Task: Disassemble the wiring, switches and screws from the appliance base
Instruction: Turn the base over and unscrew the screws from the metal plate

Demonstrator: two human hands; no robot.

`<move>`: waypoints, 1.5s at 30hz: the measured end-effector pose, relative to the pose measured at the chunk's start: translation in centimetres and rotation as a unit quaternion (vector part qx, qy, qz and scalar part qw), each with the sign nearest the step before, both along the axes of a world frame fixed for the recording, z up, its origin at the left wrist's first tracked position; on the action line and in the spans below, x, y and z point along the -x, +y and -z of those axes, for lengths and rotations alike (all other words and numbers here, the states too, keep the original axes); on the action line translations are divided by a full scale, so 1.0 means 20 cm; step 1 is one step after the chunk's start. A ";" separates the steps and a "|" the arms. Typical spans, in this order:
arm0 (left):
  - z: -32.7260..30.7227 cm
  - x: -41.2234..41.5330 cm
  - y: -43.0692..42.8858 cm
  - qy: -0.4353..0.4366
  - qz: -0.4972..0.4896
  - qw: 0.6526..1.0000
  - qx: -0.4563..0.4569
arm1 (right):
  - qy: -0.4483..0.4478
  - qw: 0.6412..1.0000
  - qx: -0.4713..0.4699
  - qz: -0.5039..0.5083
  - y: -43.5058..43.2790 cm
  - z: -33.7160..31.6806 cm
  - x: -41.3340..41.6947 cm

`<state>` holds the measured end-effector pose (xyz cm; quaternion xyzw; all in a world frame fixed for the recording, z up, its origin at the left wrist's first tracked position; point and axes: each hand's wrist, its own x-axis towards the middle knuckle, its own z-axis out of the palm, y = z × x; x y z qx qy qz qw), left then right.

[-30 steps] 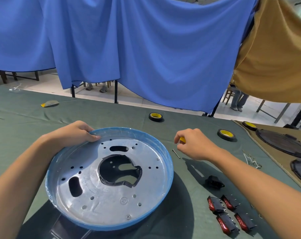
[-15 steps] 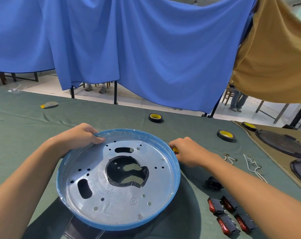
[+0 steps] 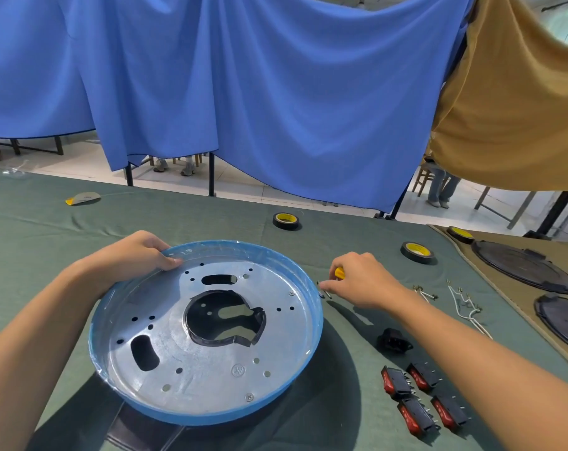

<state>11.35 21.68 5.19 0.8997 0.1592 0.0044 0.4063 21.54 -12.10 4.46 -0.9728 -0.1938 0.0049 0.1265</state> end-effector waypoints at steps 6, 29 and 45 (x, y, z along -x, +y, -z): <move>0.00 0.00 -0.02 -0.003 -0.015 1.000 -0.002 | -0.016 1.000 0.023 0.009 0.08 0.09 0.00; 0.04 -0.03 -0.18 -0.052 -0.135 0.986 0.079 | 0.176 0.968 -0.167 0.064 0.02 -0.17 0.16; -0.09 0.00 -0.22 -0.065 0.035 0.988 -0.139 | 0.180 0.980 -0.052 -0.068 0.08 -0.20 0.10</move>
